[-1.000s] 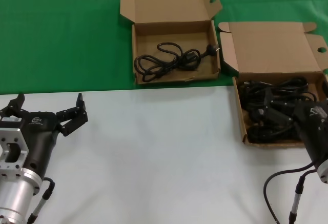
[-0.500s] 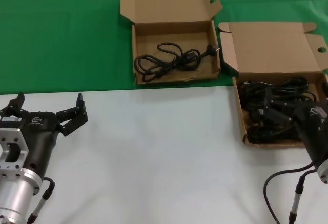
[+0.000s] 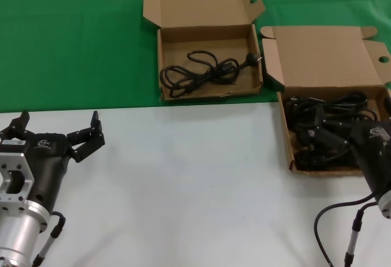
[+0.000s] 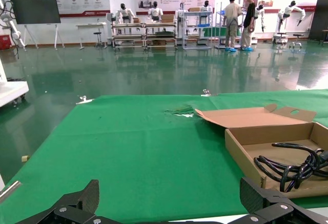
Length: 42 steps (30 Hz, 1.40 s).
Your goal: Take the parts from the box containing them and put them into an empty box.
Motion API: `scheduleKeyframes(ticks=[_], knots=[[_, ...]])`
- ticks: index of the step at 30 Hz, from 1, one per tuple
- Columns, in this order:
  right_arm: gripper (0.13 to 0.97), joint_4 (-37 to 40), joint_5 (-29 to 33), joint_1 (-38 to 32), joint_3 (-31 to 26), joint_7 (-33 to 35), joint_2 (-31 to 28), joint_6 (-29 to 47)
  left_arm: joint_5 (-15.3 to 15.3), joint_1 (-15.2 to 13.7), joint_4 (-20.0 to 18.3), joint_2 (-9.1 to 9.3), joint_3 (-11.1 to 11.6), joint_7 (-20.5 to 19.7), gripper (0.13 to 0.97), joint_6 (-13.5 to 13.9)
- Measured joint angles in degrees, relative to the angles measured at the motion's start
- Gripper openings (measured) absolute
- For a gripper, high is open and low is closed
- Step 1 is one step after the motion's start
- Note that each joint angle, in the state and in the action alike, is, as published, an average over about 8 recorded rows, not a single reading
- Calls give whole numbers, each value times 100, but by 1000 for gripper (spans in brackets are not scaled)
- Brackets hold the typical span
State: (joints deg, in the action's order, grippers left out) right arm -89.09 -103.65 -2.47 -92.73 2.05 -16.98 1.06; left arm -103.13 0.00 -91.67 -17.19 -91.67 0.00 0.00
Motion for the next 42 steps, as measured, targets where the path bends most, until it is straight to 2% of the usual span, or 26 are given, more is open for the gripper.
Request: scheduleKeyframes(ticks=[42], knots=[[966, 0, 0, 0, 0, 0, 0, 0, 0, 0, 0, 0, 0, 0, 966, 0]])
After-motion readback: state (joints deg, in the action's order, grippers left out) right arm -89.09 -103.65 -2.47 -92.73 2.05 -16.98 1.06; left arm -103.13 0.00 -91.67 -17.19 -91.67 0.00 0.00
